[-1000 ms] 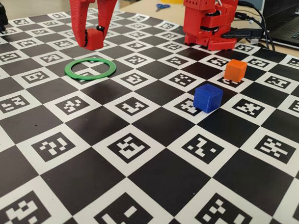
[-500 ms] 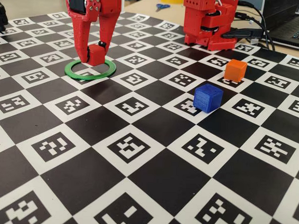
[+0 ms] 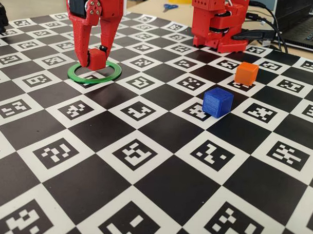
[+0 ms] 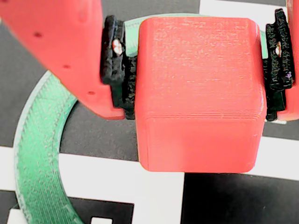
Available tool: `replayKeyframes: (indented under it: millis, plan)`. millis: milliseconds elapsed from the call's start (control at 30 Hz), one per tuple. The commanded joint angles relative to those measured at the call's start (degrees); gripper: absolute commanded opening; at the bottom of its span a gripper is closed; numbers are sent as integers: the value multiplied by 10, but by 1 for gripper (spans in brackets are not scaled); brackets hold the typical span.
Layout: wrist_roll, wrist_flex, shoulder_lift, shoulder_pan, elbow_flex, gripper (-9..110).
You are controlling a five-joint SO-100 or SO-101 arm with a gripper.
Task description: Grab the red cube then put it in the green circle then put the blue cube on top and finally the orange cube on top
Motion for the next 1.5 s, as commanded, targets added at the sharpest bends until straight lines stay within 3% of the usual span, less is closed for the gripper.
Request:
replayKeyframes:
  millis: [0,900,1267,1467]
  plan:
    - [-4,-15,12,6,-3,5]
    - [-18,-31,1,12,8,6]
    - [-15,-25,6,12,10,31]
    - [-9,-25,12,13,14,34]
